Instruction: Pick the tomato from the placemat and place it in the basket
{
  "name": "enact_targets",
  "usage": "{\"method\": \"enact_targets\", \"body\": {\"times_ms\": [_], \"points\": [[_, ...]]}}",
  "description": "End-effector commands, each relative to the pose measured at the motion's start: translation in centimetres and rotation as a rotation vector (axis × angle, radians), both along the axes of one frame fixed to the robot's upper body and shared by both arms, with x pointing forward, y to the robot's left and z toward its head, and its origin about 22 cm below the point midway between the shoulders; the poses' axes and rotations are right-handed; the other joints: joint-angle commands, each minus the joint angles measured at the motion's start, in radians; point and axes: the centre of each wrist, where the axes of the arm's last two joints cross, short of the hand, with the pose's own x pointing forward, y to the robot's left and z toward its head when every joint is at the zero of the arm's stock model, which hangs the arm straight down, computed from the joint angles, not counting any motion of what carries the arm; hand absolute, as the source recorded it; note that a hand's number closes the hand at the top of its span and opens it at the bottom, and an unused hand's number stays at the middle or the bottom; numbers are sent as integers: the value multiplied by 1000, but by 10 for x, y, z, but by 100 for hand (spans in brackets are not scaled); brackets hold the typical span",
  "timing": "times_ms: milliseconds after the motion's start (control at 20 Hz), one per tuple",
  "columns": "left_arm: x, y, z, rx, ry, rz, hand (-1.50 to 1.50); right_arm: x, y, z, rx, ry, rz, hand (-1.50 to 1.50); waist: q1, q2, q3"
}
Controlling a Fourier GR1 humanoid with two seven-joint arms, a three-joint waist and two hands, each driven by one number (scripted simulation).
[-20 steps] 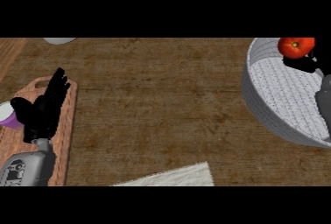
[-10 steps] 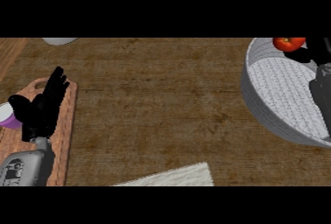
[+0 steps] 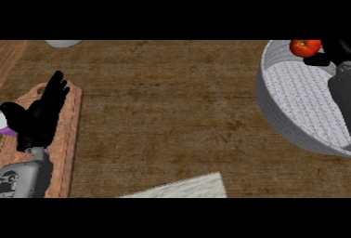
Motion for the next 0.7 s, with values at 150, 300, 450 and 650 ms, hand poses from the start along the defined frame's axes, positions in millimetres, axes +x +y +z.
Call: {"method": "enact_targets", "body": {"times_ms": [150, 300, 450, 650], "points": [[10, -11, 4, 1, -4, -5, 0, 8, -5, -31, 10, 61, -7, 150, 1, 3, 1], [9, -15, 9, -13, 9, -3, 0, 9, -8, -19, 21, 25, -14, 150, -2, 0, 1], [-15, -11, -10, -6, 5, -3, 0, 5, -16, -31, -6, 43, -18, 150, 1, 0, 0], [20, -5, 4, 1, -17, -1, 0, 10, -26, -25, -55, 66, -42, 150, 1, 4, 0]]}}
